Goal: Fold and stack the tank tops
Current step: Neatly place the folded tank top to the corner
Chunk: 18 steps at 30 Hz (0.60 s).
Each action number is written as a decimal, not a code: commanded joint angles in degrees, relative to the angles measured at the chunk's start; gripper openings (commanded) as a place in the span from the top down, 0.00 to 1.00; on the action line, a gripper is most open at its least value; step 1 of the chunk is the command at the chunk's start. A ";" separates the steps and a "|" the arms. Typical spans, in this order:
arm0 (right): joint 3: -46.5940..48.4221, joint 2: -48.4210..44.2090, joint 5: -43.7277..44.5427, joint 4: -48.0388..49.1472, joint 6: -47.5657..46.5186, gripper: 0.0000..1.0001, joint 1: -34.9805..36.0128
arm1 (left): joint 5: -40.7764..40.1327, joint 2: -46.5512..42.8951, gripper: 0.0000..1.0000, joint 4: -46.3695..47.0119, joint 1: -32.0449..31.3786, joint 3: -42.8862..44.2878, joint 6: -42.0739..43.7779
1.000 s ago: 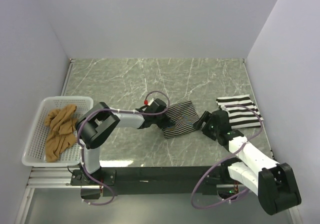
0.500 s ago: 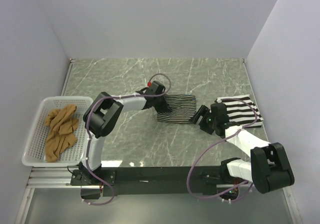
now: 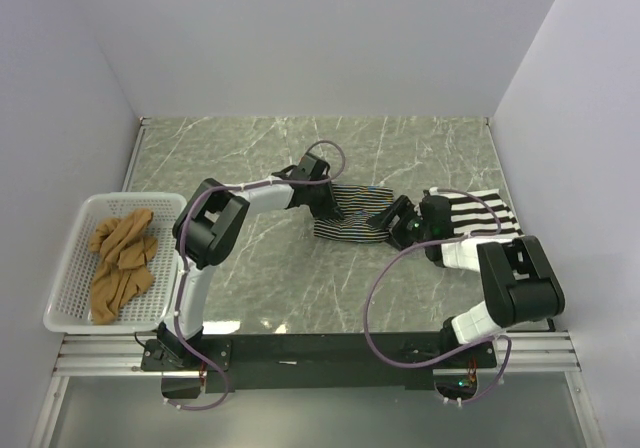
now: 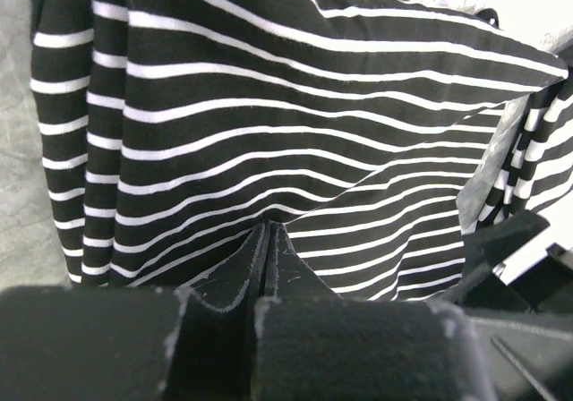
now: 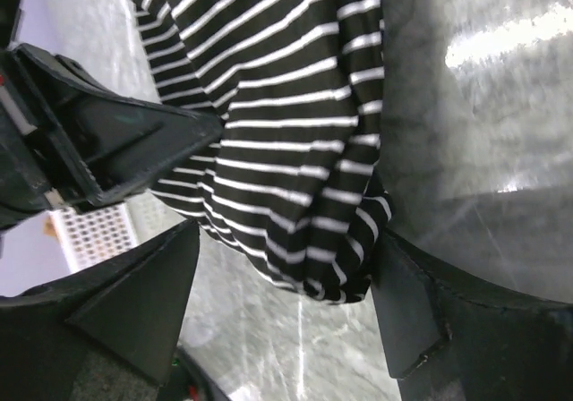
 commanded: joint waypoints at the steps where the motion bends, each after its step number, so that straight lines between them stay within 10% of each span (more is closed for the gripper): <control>1: -1.65 6.03 1.75 -2.36 0.24 0.20 -1.69 | -5.75 5.39 0.99 -10.17 0.78 -1.35 5.48; 12: 2.38 10.70 2.28 -2.96 -1.69 0.37 -3.98 | -5.75 5.74 0.99 -12.11 1.84 0.23 8.38; 18: 7.04 11.49 1.49 -10.34 -5.82 0.91 -3.63 | -3.03 2.23 0.98 -10.18 1.84 -1.08 7.94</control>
